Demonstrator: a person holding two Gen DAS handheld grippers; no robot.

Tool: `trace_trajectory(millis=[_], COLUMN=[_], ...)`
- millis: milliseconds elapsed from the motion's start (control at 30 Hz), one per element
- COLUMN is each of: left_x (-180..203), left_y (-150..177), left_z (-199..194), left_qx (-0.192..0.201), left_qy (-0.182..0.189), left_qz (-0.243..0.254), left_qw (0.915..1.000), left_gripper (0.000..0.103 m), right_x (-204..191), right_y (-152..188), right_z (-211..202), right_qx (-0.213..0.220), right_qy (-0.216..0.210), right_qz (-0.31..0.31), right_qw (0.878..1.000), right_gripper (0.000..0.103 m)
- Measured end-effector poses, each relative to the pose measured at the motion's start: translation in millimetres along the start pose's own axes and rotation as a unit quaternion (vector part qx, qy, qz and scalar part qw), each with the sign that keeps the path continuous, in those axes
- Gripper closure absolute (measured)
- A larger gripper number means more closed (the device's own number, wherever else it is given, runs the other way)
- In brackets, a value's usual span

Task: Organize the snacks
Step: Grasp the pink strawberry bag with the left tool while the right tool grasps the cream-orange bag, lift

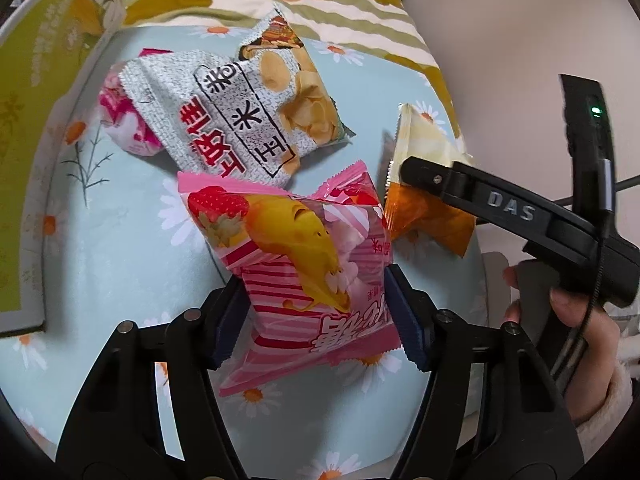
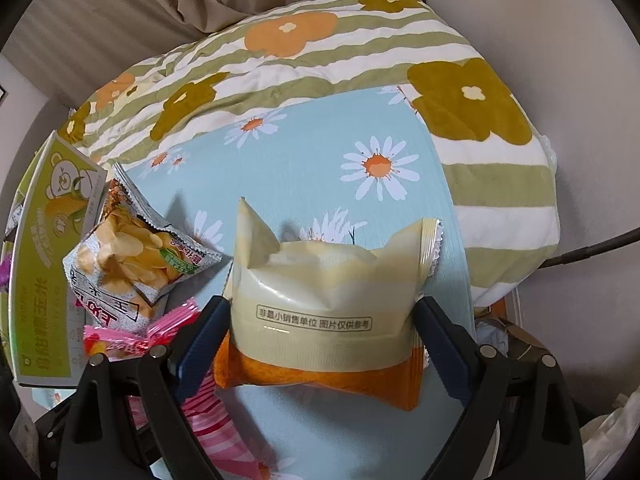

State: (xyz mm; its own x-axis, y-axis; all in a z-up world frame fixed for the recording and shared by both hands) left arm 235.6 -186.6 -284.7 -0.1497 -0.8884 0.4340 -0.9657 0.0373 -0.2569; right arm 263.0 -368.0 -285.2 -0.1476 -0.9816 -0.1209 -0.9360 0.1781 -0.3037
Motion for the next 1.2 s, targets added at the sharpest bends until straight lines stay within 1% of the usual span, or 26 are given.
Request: trace_trajectory(millis=[133, 367, 400, 433, 467, 533, 600, 767, 900, 1067, 1200], left_x=[0.8, -4.2, -4.6, -5.2, -5.1, -4.4, -3.5, -0.4, 2.2, 5.7, 3.2], left_y=[4.1, 14.9, 16.4, 17.9, 19.3, 21.1, 22.3, 28.2, 34.8, 47.9, 58.3], left_z=[-11.1, -29.4, -31.8, -34.5, -36.9, -41.6, -47.1, -75.9, -109.4, -158.3, -200.2], left_qx=[0.010, 0.025, 0.027, 0.029, 0.032, 0.037, 0.043, 0.070, 0.100, 0.141, 0.171], left_qy=[-0.006, -0.015, -0.015, -0.015, -0.015, -0.015, -0.015, -0.016, -0.020, -0.029, -0.037], left_qz=[0.002, -0.006, -0.007, -0.009, -0.010, -0.012, -0.014, -0.017, -0.021, -0.025, -0.030], left_qw=[0.9999, 0.9996, 0.9995, 0.9994, 0.9993, 0.9991, 0.9989, 0.9973, 0.9945, 0.9892, 0.9841], left_gripper=[0.041, 0.041, 0.041, 0.041, 0.041, 0.041, 0.041, 0.041, 0.041, 0.041, 0.041], right_x=[-2.5, 1.3, 2.2, 2.5, 1.8, -0.9, -4.3, -9.1, -21.6, -44.8, -66.9], right_y=[-0.6, 0.4, 0.9, 1.6, 2.3, 4.4, 8.3, 17.1, 25.5, 35.7, 42.1], right_z=[4.7, 14.9, 14.3, 12.7, 11.3, 5.5, -0.1, -25.8, -58.7, -104.1, -142.0], right_qx=[0.001, -0.003, -0.002, 0.000, 0.000, 0.008, 0.013, 0.030, 0.052, 0.083, 0.108], right_qy=[0.008, -0.022, -0.024, -0.031, -0.038, -0.032, -0.028, -0.048, -0.067, -0.094, -0.124], right_qz=[-0.011, 0.010, 0.011, 0.011, 0.010, -0.002, -0.012, -0.016, -0.033, -0.062, -0.086], right_qw=[1.000, 1.000, 1.000, 0.999, 0.999, 0.999, 0.999, 0.998, 0.996, 0.990, 0.983], right_gripper=[0.007, 0.007, 0.010, 0.018, 0.023, 0.027, 0.028, 0.028, 0.028, 0.028, 0.028])
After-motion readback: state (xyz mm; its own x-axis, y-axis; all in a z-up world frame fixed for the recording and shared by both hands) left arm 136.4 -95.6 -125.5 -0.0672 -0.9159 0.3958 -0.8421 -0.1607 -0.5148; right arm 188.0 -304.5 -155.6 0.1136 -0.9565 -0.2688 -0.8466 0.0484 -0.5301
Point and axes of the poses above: each gripper's, at about its wrist camera, not at the fingertips, and z roughly the way its jaws point, x to its right, y to its underside, the point moved 1 cm from there along z, roughly the way its jaws point, and after that the axes turned 5 degrees about y, right-handed, at the moved point
